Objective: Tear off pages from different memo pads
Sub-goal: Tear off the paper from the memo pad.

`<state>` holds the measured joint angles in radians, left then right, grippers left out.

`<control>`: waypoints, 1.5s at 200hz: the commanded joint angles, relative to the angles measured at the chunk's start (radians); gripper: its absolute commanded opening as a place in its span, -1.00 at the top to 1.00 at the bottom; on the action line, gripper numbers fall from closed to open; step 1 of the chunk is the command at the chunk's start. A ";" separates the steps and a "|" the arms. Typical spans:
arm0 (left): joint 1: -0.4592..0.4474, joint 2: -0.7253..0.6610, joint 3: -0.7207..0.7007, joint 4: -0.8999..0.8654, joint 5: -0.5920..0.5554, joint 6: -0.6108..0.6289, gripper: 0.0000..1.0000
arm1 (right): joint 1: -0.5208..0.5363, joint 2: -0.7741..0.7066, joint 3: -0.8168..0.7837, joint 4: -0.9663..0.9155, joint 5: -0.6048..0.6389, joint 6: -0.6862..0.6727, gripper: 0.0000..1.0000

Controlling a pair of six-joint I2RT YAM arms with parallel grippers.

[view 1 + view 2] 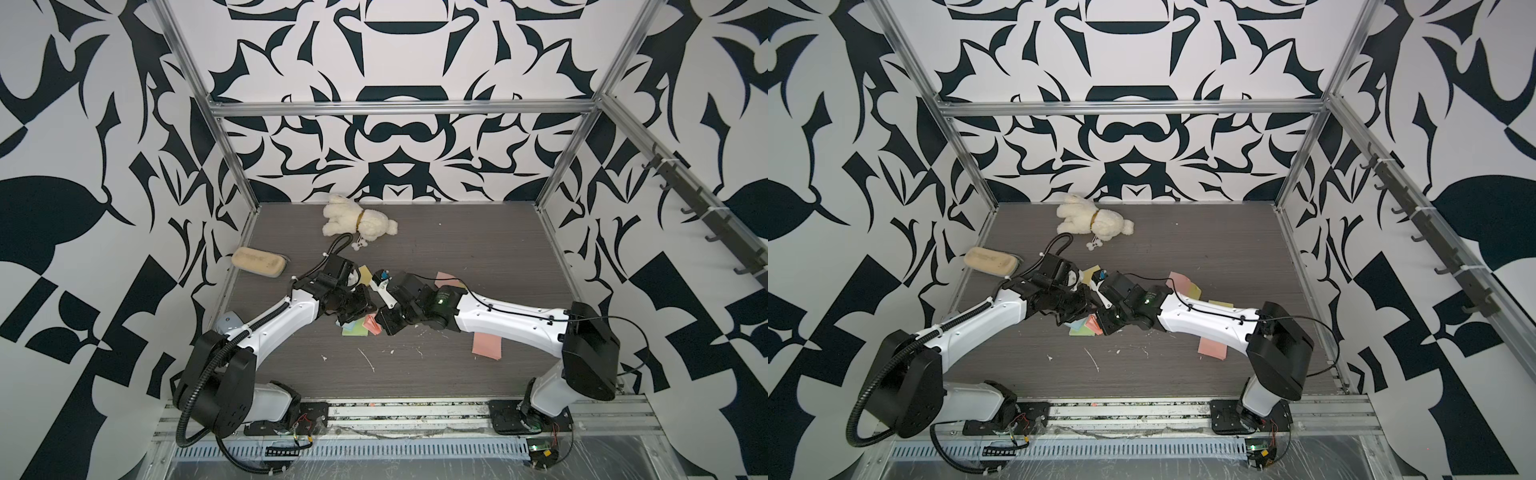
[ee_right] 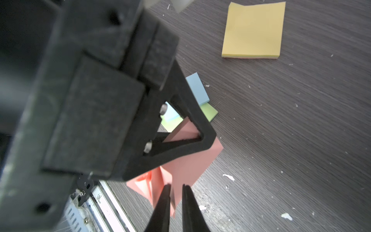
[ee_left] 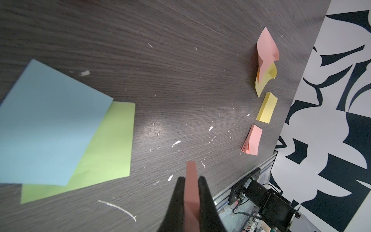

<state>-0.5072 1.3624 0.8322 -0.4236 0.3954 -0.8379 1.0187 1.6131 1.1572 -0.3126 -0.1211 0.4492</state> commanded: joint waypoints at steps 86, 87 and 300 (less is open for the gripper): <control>-0.004 -0.021 0.008 0.039 0.033 -0.022 1.00 | 0.065 -0.007 0.086 -0.106 0.193 -0.126 0.90; -0.004 -0.021 0.008 0.040 0.033 -0.022 1.00 | 0.065 -0.006 0.087 -0.109 0.194 -0.128 0.89; -0.004 -0.027 -0.011 0.092 0.064 -0.038 1.00 | 0.088 0.001 0.146 -0.166 0.248 -0.173 1.00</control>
<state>-0.5091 1.3567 0.8318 -0.3546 0.4377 -0.8677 1.1061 1.6493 1.2469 -0.4522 0.1081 0.3038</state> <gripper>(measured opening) 0.108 0.049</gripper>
